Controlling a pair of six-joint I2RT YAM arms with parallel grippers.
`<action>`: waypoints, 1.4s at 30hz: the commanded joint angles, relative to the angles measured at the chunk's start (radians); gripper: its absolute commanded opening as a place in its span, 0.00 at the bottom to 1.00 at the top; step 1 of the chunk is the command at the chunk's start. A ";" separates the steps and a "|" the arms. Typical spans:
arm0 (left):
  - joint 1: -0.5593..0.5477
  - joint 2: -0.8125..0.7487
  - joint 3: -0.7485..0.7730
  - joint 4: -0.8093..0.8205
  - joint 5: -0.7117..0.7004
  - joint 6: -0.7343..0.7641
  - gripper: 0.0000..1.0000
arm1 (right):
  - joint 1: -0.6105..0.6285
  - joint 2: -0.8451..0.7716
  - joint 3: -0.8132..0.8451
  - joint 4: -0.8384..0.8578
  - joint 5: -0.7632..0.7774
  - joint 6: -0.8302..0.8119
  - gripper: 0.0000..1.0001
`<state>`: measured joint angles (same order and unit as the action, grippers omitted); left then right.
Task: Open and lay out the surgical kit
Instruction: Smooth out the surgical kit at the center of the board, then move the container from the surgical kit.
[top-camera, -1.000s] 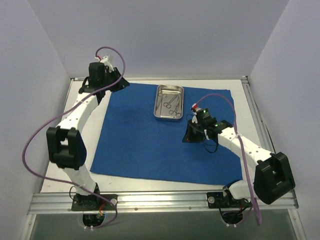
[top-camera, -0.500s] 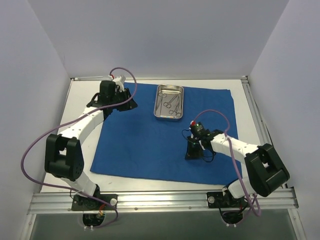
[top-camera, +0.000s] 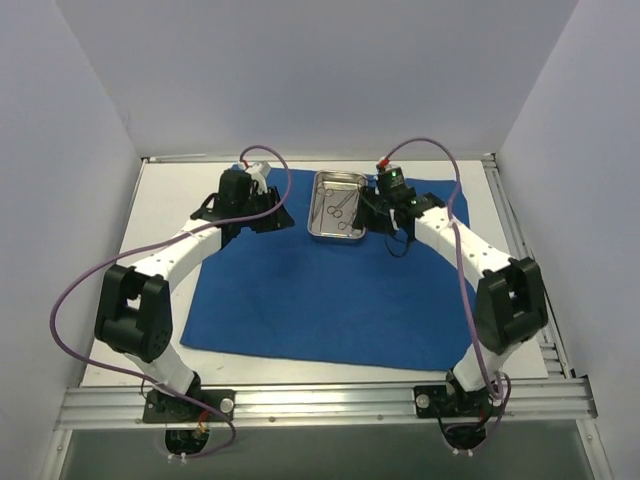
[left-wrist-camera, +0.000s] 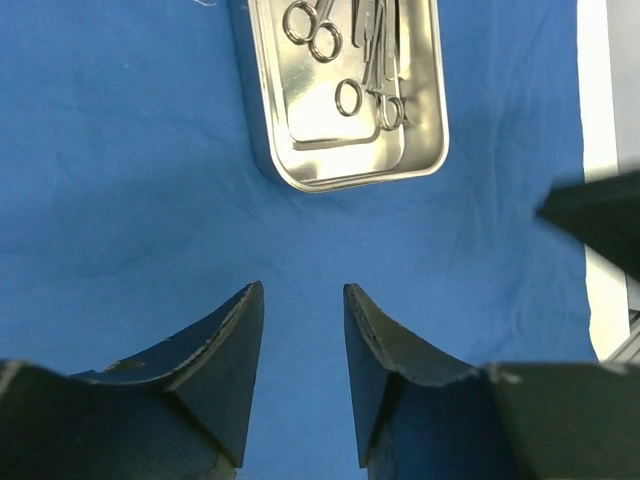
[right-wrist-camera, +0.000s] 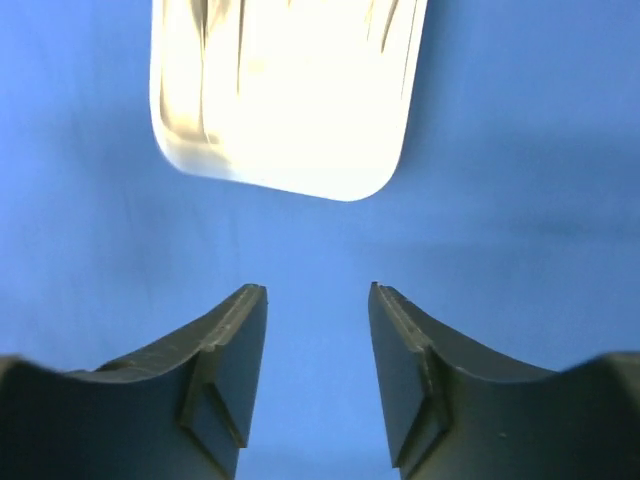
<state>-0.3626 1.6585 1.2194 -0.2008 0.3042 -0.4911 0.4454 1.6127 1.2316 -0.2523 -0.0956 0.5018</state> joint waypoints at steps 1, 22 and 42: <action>0.005 -0.015 0.061 0.035 0.027 -0.017 0.47 | -0.053 0.155 0.181 -0.042 0.056 -0.068 0.51; 0.002 -0.123 0.005 0.044 0.104 0.045 0.45 | -0.185 0.682 0.661 -0.085 0.007 -0.149 0.33; 0.040 -0.120 0.006 0.021 0.039 -0.012 0.25 | -0.139 0.652 0.620 -0.024 -0.062 -0.063 0.00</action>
<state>-0.3302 1.5654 1.2140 -0.2001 0.3656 -0.5003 0.2878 2.3066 1.8702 -0.2966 -0.1215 0.3996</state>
